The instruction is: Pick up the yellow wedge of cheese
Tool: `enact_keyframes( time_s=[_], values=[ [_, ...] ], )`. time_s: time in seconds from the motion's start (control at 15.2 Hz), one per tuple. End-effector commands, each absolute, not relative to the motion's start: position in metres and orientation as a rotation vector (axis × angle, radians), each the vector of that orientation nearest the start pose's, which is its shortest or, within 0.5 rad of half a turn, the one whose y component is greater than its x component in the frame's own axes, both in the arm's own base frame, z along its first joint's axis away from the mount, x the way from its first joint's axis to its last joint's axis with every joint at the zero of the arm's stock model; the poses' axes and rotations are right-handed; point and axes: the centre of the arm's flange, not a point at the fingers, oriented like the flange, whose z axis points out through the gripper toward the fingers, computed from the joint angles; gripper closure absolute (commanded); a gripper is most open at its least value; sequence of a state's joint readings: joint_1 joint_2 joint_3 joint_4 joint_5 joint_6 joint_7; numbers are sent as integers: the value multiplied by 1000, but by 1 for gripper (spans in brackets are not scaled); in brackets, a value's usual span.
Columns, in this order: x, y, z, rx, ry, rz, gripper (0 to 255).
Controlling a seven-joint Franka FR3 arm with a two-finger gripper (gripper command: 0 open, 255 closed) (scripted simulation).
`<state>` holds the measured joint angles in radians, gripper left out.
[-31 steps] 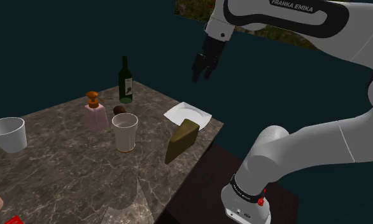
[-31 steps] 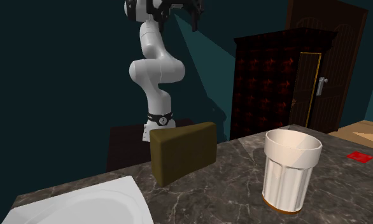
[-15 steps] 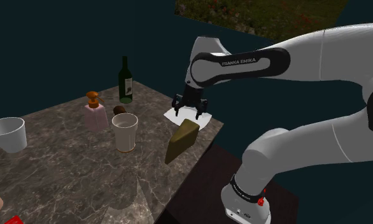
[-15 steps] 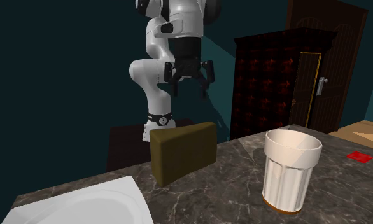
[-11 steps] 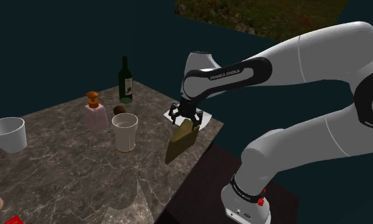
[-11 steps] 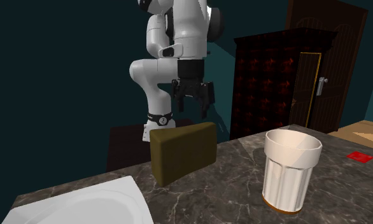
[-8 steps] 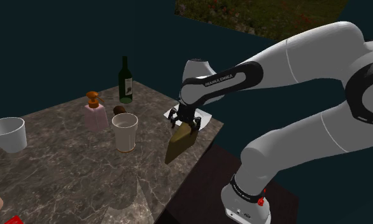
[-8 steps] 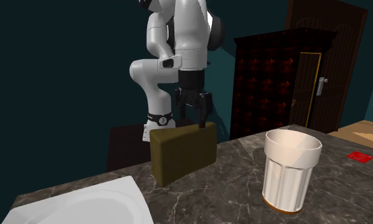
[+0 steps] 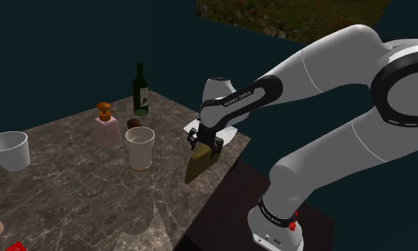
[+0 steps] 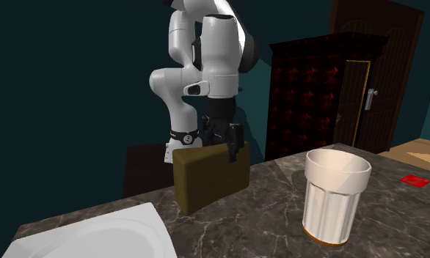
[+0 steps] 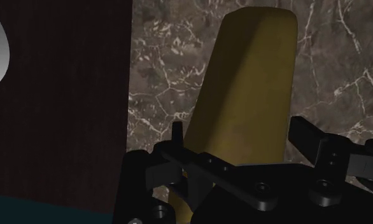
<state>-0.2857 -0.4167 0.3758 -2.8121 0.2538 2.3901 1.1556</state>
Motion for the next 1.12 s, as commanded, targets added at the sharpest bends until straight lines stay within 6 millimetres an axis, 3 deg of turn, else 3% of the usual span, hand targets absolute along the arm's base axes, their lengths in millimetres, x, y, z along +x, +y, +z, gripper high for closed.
enact_keyframes(
  time_s=[0.0, 0.59, 1.06],
  values=[
    [355, 21, 310, -2509, 1877, 41, 255],
    [356, 21, 311, -2508, 1877, 41, 255],
    [356, 21, 348, -2508, 1877, 41, 255]
  ],
)
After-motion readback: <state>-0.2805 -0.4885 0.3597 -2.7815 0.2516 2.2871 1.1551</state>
